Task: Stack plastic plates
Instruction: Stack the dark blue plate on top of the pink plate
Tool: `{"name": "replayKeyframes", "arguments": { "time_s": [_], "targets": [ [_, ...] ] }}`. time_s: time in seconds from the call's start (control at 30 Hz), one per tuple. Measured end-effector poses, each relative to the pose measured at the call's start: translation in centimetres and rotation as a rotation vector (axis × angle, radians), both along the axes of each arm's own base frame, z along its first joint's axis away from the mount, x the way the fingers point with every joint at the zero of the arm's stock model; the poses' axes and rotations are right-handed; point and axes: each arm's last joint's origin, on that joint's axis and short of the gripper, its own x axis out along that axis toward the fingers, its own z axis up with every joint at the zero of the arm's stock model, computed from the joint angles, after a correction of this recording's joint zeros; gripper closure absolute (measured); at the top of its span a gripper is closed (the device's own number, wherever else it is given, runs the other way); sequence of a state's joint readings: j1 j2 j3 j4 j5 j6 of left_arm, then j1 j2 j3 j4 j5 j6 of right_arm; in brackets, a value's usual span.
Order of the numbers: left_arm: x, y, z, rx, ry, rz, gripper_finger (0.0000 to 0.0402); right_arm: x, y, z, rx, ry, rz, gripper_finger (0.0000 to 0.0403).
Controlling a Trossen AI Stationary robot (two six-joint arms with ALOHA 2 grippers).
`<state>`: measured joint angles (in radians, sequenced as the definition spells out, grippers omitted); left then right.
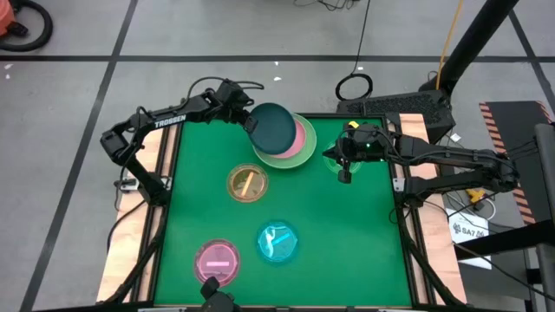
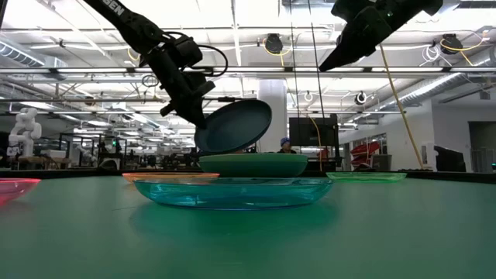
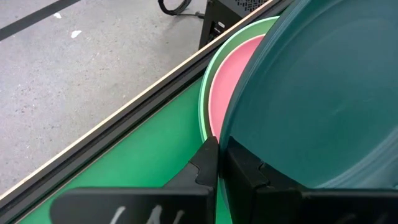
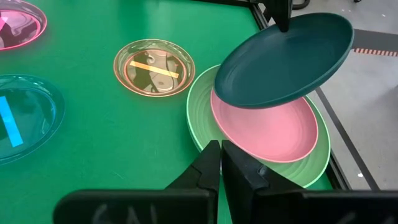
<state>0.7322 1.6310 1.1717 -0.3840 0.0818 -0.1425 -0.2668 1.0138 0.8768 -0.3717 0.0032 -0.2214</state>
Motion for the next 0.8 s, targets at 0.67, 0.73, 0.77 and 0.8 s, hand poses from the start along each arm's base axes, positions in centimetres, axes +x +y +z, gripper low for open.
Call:
{"name": "replayKeyframes", "arguments": {
  "time_s": [0.67, 0.73, 0.77, 0.8],
  "targets": [
    [0.0, -0.04, -0.02, 0.001, 0.005, -0.005, 0.0352, 0.0, 0.0, 0.0, 0.0, 0.0, 0.0, 0.0392],
    [0.0, -0.04, -0.02, 0.001, 0.005, -0.005, 0.0352, 0.0, 0.0, 0.0, 0.0, 0.0, 0.0, 0.0392],
    [0.0, -0.04, -0.02, 0.001, 0.005, -0.005, 0.0352, 0.0, 0.0, 0.0, 0.0, 0.0, 0.0, 0.0392],
    [0.0, -0.04, -0.02, 0.0, 0.004, -0.005, 0.0352, 0.0, 0.0, 0.0, 0.0, 0.0, 0.0, 0.0392]
  ]
}}
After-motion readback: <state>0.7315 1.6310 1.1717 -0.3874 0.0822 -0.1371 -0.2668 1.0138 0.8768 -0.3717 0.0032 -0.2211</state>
